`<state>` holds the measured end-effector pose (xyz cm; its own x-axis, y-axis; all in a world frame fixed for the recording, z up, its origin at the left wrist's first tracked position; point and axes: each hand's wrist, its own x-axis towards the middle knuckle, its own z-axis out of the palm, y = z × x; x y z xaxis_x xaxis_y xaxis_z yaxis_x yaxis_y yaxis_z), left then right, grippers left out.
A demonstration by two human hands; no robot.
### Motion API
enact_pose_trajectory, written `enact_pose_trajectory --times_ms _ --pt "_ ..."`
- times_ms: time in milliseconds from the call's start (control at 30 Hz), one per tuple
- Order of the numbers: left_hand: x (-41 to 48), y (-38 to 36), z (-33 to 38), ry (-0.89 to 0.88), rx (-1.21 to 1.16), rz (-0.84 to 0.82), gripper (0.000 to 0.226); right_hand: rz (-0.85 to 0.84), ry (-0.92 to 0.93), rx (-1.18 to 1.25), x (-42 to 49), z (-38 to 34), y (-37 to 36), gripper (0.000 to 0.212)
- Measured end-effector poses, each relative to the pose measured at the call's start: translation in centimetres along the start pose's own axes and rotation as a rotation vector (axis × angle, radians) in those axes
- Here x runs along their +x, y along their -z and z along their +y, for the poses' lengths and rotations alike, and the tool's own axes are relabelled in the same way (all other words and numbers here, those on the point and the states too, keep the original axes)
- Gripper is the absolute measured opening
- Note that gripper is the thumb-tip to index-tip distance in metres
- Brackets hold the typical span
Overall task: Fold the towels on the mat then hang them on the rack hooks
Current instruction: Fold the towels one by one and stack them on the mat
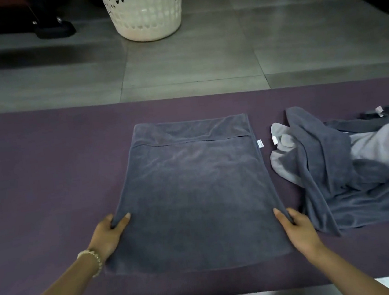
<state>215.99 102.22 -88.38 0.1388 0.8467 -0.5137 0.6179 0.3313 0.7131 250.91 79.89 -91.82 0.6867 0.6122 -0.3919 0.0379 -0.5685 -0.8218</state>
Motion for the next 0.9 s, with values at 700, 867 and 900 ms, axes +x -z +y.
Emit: enact_pose_trajectory --times_ms 700,867,900 --pt "1.3 0.4 1.8 0.012 -0.277 0.130 0.027 0.070 0.016 0.264 2.7 -6.0 -1.6 0.026" --pt "4.6 0.6 2.5 0.008 -0.038 0.183 0.057 0.205 0.025 0.066 7.0 -6.1 -2.1 0.035" --pt "5.7 0.7 1.6 0.063 -0.017 0.148 0.080 0.180 -0.003 0.013 7.4 -5.8 -2.1 0.048"
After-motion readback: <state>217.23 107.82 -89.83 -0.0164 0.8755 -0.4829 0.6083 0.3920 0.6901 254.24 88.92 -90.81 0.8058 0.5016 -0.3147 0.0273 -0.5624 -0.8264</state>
